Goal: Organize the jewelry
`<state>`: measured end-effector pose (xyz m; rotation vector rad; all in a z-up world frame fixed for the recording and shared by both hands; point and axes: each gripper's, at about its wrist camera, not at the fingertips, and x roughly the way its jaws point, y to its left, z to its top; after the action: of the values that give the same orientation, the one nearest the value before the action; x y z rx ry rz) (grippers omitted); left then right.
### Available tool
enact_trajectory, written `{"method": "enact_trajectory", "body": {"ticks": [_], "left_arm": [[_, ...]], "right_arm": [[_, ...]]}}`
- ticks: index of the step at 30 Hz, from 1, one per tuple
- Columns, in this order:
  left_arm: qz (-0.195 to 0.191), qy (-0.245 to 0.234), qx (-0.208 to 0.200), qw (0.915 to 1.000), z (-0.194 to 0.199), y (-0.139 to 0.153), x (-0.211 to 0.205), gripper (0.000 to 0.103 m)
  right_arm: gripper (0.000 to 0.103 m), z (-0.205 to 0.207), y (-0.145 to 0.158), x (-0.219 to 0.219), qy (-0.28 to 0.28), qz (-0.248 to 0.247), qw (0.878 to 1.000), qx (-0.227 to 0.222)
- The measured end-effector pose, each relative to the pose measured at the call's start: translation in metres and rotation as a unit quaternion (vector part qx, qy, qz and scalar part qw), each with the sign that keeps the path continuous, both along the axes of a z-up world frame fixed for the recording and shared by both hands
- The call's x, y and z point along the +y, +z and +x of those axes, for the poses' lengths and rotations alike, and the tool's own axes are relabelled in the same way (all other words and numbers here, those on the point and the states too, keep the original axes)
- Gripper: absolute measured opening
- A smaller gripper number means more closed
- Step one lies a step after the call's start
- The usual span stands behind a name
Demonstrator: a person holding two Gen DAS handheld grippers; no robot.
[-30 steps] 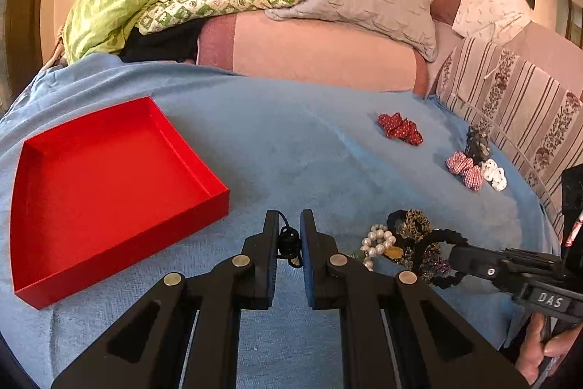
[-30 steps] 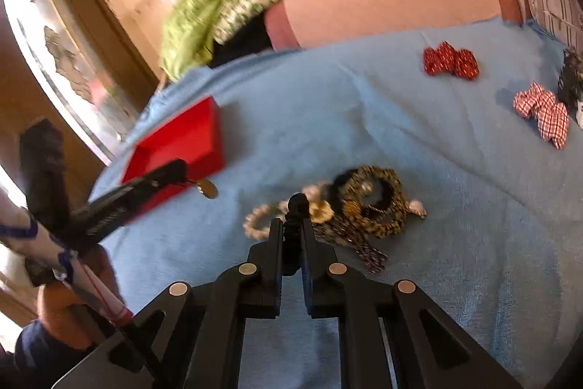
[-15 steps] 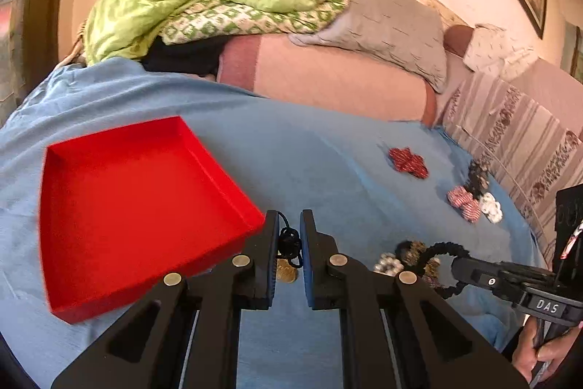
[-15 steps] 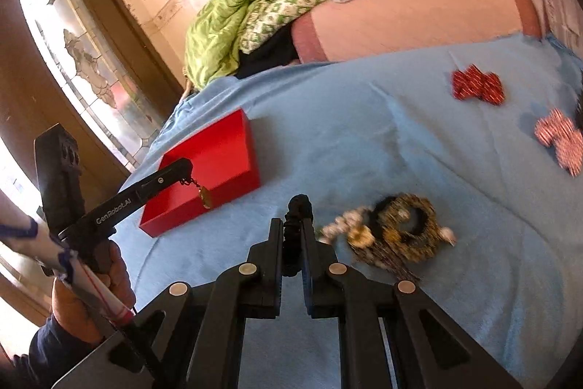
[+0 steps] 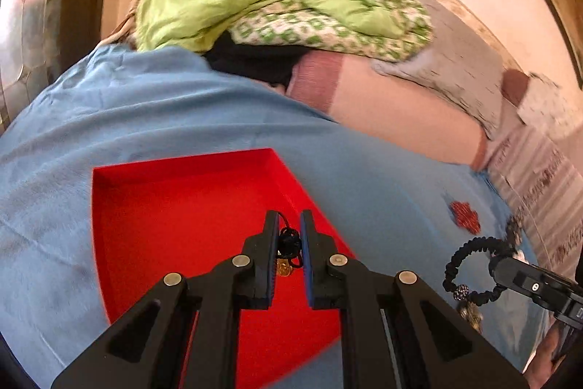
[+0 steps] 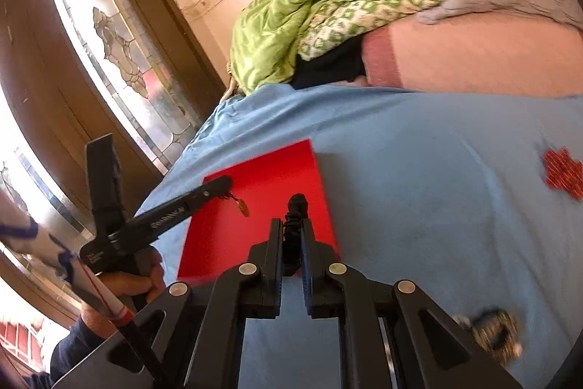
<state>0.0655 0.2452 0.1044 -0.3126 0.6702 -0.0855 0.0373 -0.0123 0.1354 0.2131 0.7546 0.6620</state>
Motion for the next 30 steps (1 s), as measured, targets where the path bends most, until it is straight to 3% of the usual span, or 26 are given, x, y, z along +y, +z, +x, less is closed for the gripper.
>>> {"method": "enact_trajectory", "body": {"ticks": [10, 16, 23, 25, 29, 30], "left_arm": [[-0.059, 0.058, 0.046, 0.9955, 0.048, -0.029, 0.078, 0.011], [-0.081, 0.075, 0.052, 0.9926, 0.057, -0.04, 0.094, 0.011], [-0.074, 0.092, 0.062, 0.991, 0.061, -0.046, 0.097, 0.011], [-0.071, 0.094, 0.061, 0.9911, 0.06, -0.045, 0.097, 0.014], [-0.068, 0.102, 0.053, 0.9911, 0.056, -0.041, 0.096, 0.034], [-0.066, 0.102, 0.05, 0.9914, 0.056, -0.038, 0.095, 0.034]], "right_arm": [[0.01, 0.092, -0.033, 0.103, 0.033, -0.011, 0.998, 0.061], [0.01, 0.131, -0.06, 0.157, 0.041, -0.014, 0.995, 0.095], [0.01, 0.163, -0.082, 0.187, 0.041, -0.025, 0.993, 0.112], [0.01, 0.168, -0.087, 0.188, 0.034, -0.036, 0.992, 0.115], [0.013, 0.174, -0.095, 0.184, 0.023, -0.054, 0.99, 0.127], [0.013, 0.174, -0.096, 0.182, 0.021, -0.059, 0.99, 0.126]]}}
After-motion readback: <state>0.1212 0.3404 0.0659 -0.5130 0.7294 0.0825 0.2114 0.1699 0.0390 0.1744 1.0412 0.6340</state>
